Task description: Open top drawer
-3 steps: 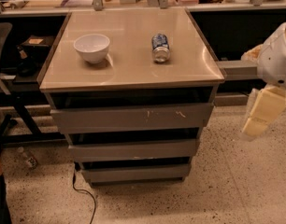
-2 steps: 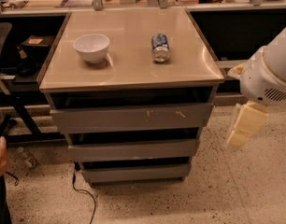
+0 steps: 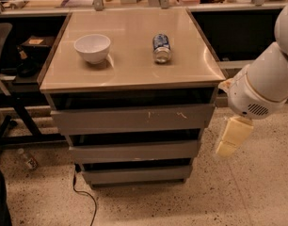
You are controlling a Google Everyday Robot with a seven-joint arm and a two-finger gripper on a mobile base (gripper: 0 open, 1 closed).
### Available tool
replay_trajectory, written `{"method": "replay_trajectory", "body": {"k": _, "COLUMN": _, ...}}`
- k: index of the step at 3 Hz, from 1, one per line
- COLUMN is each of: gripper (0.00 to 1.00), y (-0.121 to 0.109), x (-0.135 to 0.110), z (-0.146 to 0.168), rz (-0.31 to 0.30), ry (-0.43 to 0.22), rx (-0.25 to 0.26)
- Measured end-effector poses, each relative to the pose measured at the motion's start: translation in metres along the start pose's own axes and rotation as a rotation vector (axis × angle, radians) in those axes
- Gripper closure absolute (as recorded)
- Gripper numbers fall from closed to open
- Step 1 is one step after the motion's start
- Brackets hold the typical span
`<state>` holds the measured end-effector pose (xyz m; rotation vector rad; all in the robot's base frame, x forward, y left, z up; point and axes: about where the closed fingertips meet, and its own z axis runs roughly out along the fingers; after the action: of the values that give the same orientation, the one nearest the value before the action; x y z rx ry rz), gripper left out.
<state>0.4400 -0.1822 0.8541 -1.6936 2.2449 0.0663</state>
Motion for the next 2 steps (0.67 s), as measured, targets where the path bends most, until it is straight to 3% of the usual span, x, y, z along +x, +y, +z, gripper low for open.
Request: {"method": "replay_trajectory", "body": {"k": 2, "gripper": 0.00, "y": 0.003, "x": -0.023, "z": 0.077, "rz": 0.014, "ry": -0.074, "rx": -0.020}}
